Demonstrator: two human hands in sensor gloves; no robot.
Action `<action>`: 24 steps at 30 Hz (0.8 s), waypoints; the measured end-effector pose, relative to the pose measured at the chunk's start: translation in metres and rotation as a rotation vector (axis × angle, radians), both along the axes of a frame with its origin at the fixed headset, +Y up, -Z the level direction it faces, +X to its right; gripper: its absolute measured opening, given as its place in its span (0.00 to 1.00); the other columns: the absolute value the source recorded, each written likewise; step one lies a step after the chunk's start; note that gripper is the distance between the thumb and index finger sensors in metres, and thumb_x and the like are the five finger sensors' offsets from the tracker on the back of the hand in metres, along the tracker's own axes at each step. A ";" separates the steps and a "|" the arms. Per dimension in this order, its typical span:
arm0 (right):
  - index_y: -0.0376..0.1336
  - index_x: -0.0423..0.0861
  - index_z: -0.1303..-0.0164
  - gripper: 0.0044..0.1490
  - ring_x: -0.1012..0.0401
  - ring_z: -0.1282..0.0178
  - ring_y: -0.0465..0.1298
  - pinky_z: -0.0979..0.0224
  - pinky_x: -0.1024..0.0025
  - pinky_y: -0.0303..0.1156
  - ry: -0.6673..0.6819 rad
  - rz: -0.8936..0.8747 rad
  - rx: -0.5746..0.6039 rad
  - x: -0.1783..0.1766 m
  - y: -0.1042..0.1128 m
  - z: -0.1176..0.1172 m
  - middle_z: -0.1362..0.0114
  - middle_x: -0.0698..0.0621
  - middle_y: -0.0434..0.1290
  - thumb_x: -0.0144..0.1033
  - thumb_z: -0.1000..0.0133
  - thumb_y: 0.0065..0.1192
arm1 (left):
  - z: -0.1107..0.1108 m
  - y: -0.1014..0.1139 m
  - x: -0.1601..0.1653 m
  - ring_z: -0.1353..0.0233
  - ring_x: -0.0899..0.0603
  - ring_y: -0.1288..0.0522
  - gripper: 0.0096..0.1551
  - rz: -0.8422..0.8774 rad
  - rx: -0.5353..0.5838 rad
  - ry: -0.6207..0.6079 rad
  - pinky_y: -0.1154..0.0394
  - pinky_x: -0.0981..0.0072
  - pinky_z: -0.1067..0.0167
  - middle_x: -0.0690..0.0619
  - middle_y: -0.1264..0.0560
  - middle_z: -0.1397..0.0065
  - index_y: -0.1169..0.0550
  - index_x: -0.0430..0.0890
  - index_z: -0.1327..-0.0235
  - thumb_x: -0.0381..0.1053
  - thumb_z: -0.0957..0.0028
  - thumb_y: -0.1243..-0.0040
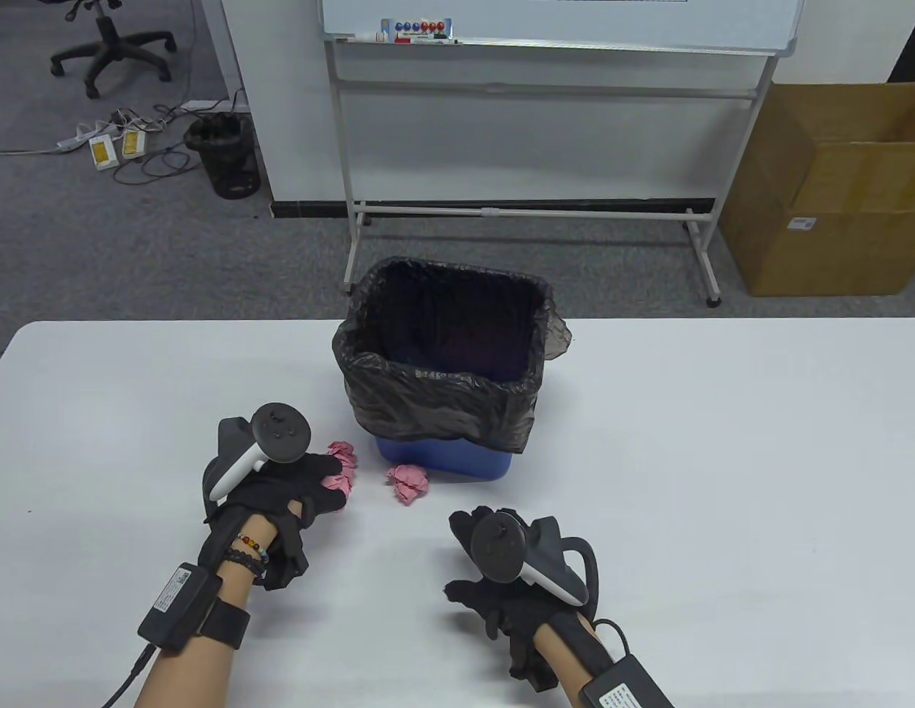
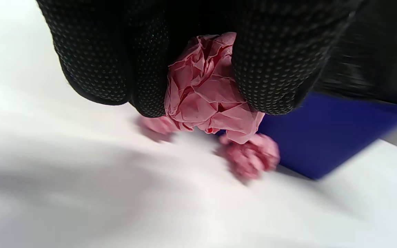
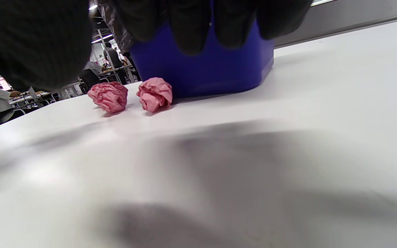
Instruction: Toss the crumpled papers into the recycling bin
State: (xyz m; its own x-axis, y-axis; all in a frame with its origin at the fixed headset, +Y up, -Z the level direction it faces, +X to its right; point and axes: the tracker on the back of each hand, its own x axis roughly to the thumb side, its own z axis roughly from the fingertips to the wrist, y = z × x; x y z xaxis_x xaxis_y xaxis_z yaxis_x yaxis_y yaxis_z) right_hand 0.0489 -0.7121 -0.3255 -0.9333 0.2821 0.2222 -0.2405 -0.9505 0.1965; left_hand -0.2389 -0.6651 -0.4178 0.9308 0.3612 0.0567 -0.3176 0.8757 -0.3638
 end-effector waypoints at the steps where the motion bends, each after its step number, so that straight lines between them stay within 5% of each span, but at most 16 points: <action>1: 0.48 0.61 0.20 0.57 0.47 0.12 0.56 0.18 0.47 0.56 0.000 0.001 0.000 0.000 0.000 0.000 0.13 0.51 0.56 0.62 0.59 0.69 | 0.002 0.004 0.005 0.34 0.40 0.14 0.37 0.007 -0.004 -0.026 0.15 0.51 0.42 0.44 0.21 0.28 0.23 0.48 0.31 0.56 0.56 0.24; 15: 0.48 0.61 0.20 0.58 0.47 0.12 0.56 0.18 0.47 0.56 -0.001 -0.007 -0.002 0.000 0.000 0.000 0.13 0.51 0.56 0.62 0.59 0.69 | 0.017 0.064 0.073 0.32 0.40 0.16 0.38 0.323 -0.086 -0.422 0.17 0.50 0.39 0.45 0.22 0.27 0.23 0.48 0.31 0.55 0.55 0.23; 24: 0.48 0.61 0.20 0.58 0.46 0.12 0.56 0.18 0.47 0.56 0.000 -0.012 -0.001 0.001 0.000 -0.001 0.13 0.51 0.56 0.62 0.59 0.69 | 0.006 0.111 0.097 0.30 0.41 0.17 0.38 0.590 0.002 -0.504 0.18 0.50 0.37 0.46 0.23 0.25 0.24 0.49 0.30 0.55 0.55 0.24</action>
